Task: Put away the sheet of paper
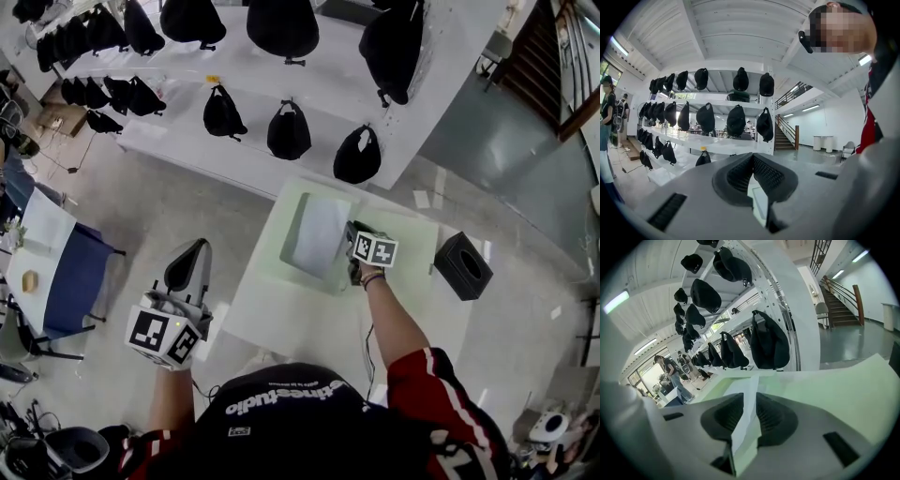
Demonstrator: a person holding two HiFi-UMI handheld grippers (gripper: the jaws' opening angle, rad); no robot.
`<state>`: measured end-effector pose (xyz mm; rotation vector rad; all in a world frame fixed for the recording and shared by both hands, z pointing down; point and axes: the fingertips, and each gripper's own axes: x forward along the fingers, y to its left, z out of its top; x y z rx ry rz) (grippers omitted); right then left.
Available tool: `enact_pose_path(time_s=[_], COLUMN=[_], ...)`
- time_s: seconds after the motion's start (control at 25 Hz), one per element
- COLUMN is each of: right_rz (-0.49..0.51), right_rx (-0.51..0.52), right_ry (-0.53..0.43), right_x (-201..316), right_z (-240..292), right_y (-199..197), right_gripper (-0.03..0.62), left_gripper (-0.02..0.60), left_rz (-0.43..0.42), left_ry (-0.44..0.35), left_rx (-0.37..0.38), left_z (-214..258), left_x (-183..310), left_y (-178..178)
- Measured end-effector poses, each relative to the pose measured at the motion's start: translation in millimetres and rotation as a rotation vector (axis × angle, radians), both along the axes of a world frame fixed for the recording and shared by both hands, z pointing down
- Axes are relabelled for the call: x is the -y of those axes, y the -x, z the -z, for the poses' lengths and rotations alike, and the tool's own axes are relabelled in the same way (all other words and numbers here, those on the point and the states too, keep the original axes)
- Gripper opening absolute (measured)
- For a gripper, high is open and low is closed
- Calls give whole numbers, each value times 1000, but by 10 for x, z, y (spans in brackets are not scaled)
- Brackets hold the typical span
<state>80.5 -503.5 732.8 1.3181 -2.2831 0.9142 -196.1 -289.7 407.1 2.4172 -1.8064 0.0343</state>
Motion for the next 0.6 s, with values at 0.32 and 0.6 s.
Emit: enact_pose_path(time_s=[0.32,0.6], right_rz=[12,12], right_rx=[6,12], right_ry=[-9,12], right_x=[207,278], right_z=[41,-67], right_y=[90,178], right_gripper=[78,72], left_gripper=[3,3], left_rz=[-18,-97], left_ry=[13,1], left_rx=[-13,-9], left_z=[-84,-134], left_x=[166,518], left_y=[-56,-313])
